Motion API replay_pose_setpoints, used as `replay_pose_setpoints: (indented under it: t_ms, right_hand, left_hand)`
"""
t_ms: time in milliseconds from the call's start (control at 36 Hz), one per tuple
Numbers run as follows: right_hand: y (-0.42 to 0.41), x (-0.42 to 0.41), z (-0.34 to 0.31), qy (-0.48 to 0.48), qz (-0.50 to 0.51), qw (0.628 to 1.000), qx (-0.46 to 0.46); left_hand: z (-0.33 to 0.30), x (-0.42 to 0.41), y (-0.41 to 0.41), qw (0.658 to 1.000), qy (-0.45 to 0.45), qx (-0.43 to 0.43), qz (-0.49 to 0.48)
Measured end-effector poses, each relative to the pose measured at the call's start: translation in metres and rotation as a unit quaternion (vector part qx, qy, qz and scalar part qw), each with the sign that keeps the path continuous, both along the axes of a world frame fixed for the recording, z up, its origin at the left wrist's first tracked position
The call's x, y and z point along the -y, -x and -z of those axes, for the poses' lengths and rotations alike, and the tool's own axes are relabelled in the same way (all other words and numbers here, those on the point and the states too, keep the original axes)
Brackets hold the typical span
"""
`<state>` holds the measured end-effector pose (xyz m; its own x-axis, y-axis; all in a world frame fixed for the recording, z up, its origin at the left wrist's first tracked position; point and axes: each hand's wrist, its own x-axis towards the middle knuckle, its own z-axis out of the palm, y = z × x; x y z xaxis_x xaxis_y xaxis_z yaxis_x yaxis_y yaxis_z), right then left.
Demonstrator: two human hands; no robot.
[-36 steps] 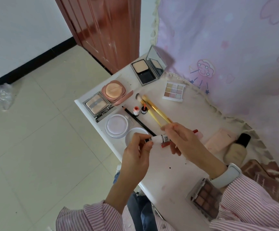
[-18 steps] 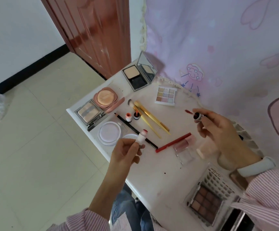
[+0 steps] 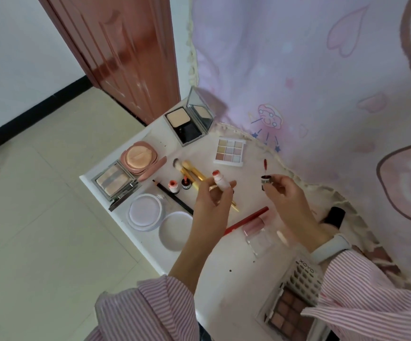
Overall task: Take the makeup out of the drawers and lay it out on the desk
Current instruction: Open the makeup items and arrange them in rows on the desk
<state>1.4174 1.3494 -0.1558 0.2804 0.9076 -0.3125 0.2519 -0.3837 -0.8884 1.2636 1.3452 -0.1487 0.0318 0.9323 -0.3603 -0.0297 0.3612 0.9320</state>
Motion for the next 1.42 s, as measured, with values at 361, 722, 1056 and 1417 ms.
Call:
replay_pose_setpoints:
  t_ms: [361, 722, 1056, 1417]
  right_hand:
    - [0.015, -0.027, 0.029, -0.037, -0.091, 0.966, 0.238]
    - [0.023, -0.040, 0.044, -0.027, -0.089, 0.948, 0.306]
    - [0.032, -0.044, 0.043, -0.011, -0.070, 0.957, 0.280]
    - [0.001, -0.004, 0.024, -0.009, -0.140, 0.954, 0.267]
  left_hand:
    - [0.029, -0.048, -0.021, 0.913, -0.133, -0.386, 0.006]
    - [0.028, -0.058, -0.022, 0.881, -0.114, -0.456, 0.045]
    - [0.032, -0.068, -0.020, 0.875, -0.122, -0.466, 0.036]
    - [0.024, -0.014, -0.010, 0.880, -0.226, -0.418, 0.011]
